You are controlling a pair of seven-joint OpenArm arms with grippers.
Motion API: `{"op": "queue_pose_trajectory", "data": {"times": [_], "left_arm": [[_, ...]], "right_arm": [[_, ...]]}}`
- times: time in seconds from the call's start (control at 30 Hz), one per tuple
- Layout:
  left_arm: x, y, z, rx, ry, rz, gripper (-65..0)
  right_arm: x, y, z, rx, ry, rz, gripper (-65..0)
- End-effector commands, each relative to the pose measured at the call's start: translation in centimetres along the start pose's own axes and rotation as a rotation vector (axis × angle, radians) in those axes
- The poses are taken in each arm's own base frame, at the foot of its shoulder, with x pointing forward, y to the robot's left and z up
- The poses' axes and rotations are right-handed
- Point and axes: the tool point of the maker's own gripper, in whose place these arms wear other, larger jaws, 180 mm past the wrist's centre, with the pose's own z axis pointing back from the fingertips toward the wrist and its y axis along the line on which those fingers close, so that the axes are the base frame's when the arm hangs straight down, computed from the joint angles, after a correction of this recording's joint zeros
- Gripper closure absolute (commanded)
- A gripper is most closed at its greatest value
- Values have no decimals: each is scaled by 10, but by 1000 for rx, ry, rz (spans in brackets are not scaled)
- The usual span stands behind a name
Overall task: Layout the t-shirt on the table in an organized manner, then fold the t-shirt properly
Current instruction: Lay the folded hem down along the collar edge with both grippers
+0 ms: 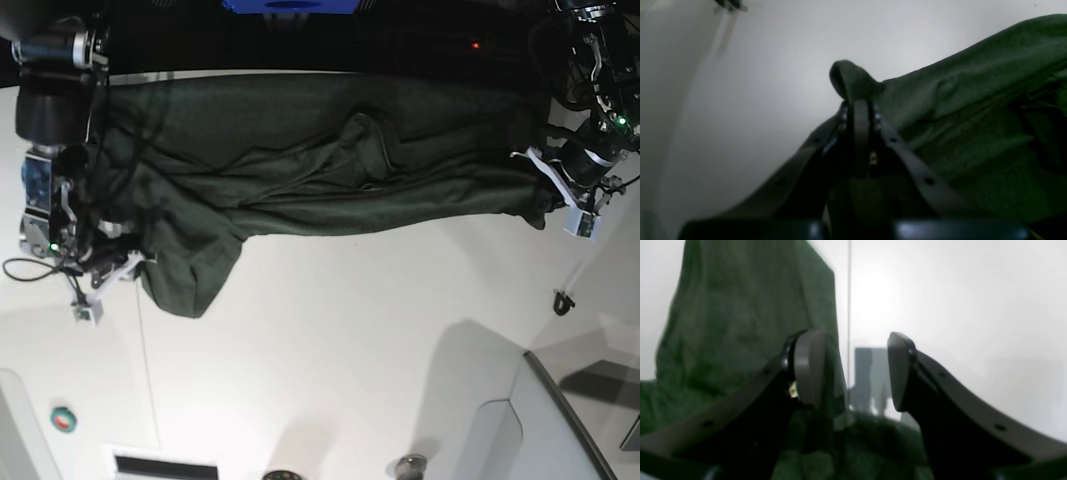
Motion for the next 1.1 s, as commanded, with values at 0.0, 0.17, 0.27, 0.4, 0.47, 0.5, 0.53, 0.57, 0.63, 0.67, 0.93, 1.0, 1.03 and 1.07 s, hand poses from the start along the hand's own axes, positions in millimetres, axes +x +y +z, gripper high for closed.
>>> {"op": "queue_pose_trajectory", "data": {"times": [0.0,0.17,0.27,0.4,0.47,0.5,0.53,0.57,0.63,0.67,0.93,1.0,1.03,1.07], "left_arm": [[12,8,4,17,-37,-15,0],[10,8,4,16,-34,-12,0],[11,8,4,16,-33,-14,0],[11,9,4,16,-35,-14,0],[11,9,4,16,-35,-14,0],[12,9,4,16,-36,-14,0],[11,8,3,15,-35,-14,0],[11,8,3,15,-35,-14,0],[12,8,3,14,-36,-15,0],[12,8,3,14,-36,-15,0],[13,8,3,14,-39,-15,0],[13,8,3,14,-39,-15,0],[14,9,3,15,-39,-16,0],[13,8,3,15,-37,-17,0]], "right_arm": [[15,-2,3,2,-41,0,-281],[11,1,2,5,-33,-1,-284],[9,1,1,7,-30,-3,-284],[9,1,1,7,-29,-4,-279],[9,1,1,7,-29,-4,-273],[8,1,1,7,-26,-4,-254],[8,1,1,7,-24,-4,-218],[8,1,1,7,-23,-4,-174],[7,1,1,7,-21,-4,-105],[8,1,1,7,-21,-4,-105],[4,0,3,4,17,-9,-11],[13,-1,8,0,-10,-2,-8],[21,-1,13,-3,-34,9,-8],[23,-1,18,-8,-54,21,-8]]}}
